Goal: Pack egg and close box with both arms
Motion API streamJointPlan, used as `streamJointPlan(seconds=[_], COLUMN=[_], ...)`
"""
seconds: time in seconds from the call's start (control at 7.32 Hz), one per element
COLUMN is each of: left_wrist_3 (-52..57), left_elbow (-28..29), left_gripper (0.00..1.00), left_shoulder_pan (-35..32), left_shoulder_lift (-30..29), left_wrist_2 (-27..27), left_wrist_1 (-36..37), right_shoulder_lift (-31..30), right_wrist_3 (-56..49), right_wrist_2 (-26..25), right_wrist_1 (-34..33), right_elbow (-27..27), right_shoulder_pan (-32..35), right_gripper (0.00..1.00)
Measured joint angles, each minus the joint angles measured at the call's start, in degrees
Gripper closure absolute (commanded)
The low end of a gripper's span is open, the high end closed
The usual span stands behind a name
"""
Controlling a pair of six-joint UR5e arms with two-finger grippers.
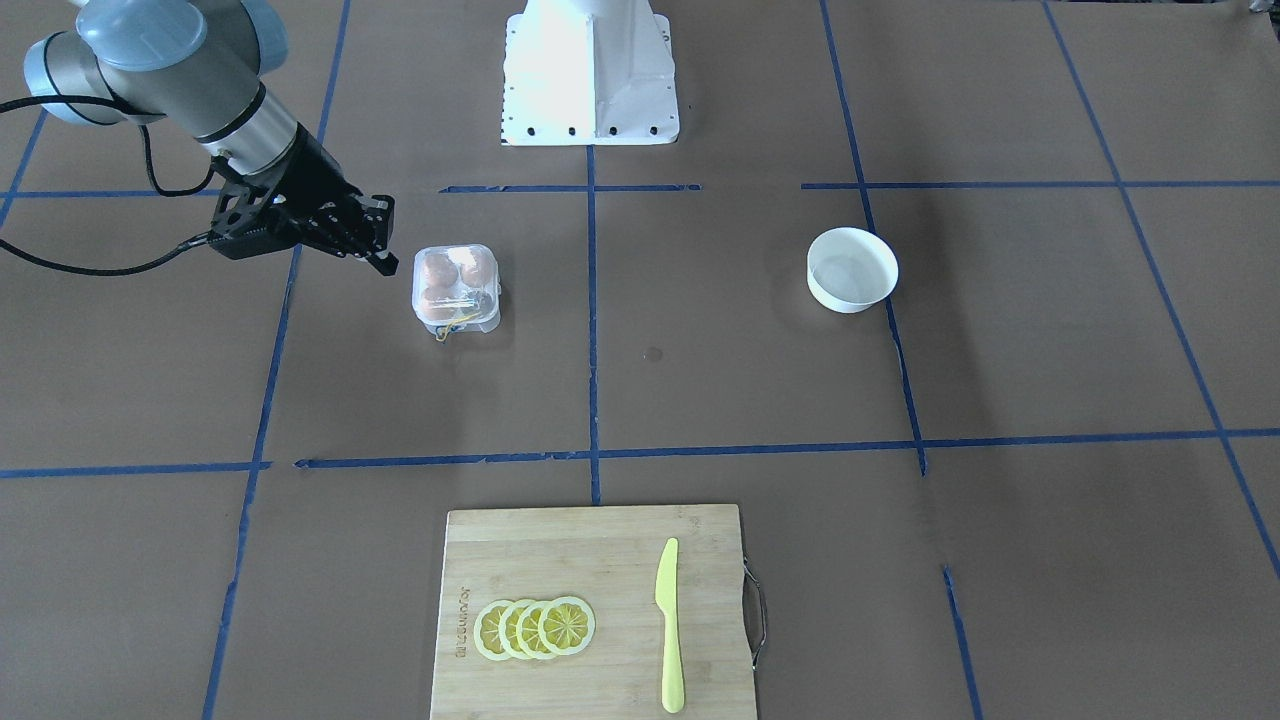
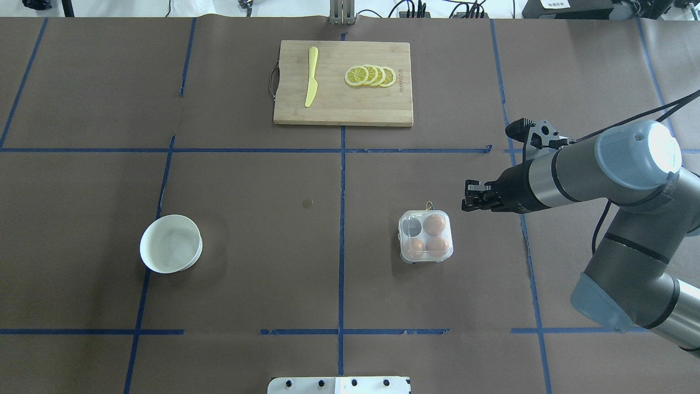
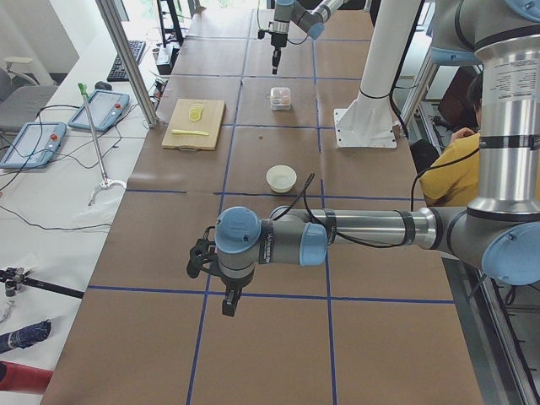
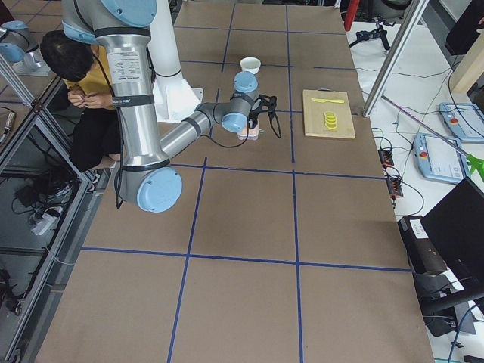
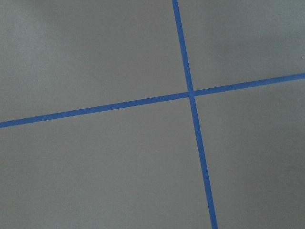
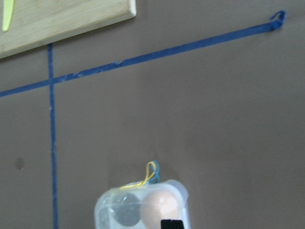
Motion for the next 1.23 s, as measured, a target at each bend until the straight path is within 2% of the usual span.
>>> streamJointPlan(seconds=[0.14,0.27,0.55,0.82,1.09,1.23], left_wrist_3=[0.0,0.0,0.1,0.1,0.2,0.2], left_elbow=[0.0,0.0,0.0,0.0,-0.1,-0.2], left_gripper=[0.00,0.00,0.00,0.00,0.00,0.00], left_shoulder_pan=[0.0,0.0,0.0,0.0,0.1,0.2], left_shoulder_lift=[0.0,0.0,0.0,0.0,-0.3,-0.5], left_wrist_2=[0.0,0.0,0.0,0.0,0.1,0.2], left_wrist_1=[0.0,-0.1,-0.1,-0.2,-0.3,-0.3], right_shoulder_lift=[-0.2,-0.5,-1.5,-5.8,-12.6,-14.6], right_wrist_3=[-4.6,-11.5,-26.9,-41.1,-59.5,-67.9], right_wrist_2=[0.2,0.5,1.3,4.6,8.0,9.2], right_wrist_1=[-4.9,-10.4,-20.4,-23.5,-25.5,-29.1], right_elbow=[0.1,0.2,0.4,0.2,-0.5,-0.8], right_shoulder_pan=[2.5,5.5,11.3,18.9,30.5,36.7], right_gripper=[0.61,0.01,0.00,0.00,0.00,0.00])
